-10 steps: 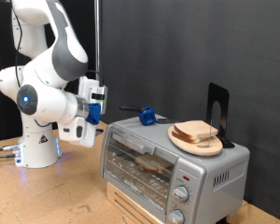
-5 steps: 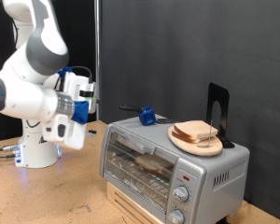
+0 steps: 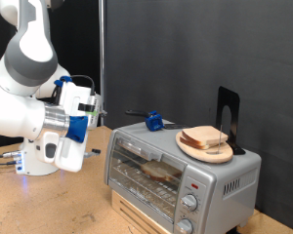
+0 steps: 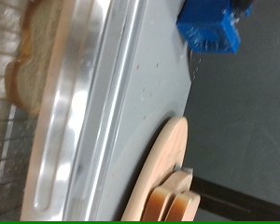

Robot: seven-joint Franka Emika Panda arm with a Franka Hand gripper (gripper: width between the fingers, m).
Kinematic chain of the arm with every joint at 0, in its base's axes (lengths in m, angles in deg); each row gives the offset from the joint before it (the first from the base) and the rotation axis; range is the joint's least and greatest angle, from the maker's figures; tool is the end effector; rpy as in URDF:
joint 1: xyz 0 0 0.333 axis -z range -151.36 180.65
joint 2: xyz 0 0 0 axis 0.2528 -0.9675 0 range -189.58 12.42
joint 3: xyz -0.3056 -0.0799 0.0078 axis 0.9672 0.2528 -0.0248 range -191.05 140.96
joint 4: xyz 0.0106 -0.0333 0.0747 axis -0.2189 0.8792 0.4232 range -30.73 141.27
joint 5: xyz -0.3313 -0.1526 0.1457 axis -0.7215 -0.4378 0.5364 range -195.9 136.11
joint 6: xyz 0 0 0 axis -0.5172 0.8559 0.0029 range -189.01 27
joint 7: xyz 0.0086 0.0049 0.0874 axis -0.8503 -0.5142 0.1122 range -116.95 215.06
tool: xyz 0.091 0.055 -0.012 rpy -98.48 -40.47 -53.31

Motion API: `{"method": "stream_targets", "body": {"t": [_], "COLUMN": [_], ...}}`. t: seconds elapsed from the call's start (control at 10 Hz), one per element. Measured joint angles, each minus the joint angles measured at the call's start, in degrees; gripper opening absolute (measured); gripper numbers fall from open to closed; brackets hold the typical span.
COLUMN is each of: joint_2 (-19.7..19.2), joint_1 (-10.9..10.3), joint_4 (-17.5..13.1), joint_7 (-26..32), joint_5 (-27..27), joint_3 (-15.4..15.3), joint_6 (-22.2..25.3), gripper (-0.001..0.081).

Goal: Make a piece of toast with the oven

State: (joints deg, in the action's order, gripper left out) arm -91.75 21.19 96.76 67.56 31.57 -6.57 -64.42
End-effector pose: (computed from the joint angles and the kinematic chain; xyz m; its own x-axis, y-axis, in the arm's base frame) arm 0.4549 -0.1090 0.3339 0.8503 -0.2448 -0.4658 -0.5216 -0.2745 -0.8078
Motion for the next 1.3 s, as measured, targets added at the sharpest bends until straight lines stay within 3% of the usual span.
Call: {"method": "stream_targets", "body": {"t": [0.3, 0.6, 0.9, 1.3], "joint_2": [-1.81, -8.36, -15.70, -17.96], "joint_1": [0.02, 0.03, 0.02, 0.28], "joint_4": [-2.34, -9.07, -16.98, -18.22], "joint_7": [-1.87, -5.78, -8.61, -8.20], "joint_5": [2.36, 10.40, 14.59, 13.96], "joint_3": [0.00, -0.43, -1.05, -1.02], "joint_6": [-1.98, -3.15, -3.15, -1.07], "gripper": [0.0809, 0.0809, 0.0809, 0.0809]}}
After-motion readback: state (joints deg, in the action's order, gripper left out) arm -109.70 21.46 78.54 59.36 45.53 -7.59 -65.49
